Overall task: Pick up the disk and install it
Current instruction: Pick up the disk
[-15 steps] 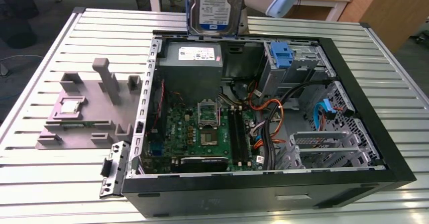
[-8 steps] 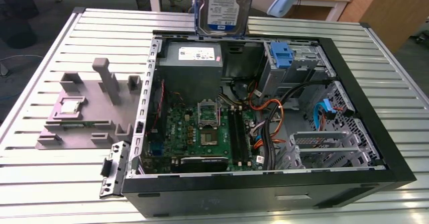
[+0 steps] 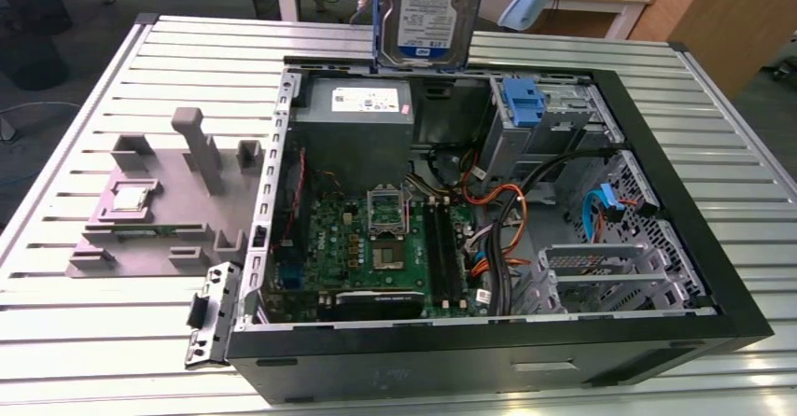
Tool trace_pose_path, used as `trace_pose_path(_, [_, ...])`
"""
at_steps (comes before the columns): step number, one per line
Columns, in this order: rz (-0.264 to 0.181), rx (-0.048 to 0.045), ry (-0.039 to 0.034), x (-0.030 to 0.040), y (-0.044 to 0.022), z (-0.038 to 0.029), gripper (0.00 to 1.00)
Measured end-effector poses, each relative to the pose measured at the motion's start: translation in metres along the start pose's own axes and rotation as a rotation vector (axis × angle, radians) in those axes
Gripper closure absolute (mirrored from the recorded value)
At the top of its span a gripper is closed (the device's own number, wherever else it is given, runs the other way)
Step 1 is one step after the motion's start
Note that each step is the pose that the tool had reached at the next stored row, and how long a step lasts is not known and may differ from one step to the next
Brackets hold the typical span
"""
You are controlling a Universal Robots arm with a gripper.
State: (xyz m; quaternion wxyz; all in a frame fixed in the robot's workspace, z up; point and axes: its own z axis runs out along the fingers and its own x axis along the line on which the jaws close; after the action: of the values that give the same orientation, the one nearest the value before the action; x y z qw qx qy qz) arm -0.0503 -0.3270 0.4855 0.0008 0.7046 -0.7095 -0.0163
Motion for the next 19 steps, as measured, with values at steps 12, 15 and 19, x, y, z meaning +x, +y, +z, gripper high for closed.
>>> trace_pose_path(12, [0.0,0.0001,-0.0001,0.0057,-0.0001,0.0025,0.65])
trace_pose_path(15, [0.0,0.0,0.0,0.007,-0.0001,0.0028,0.65])
trace_pose_path(19, [0.0,0.0,0.0,0.0097,-0.0003,0.0031,0.65])
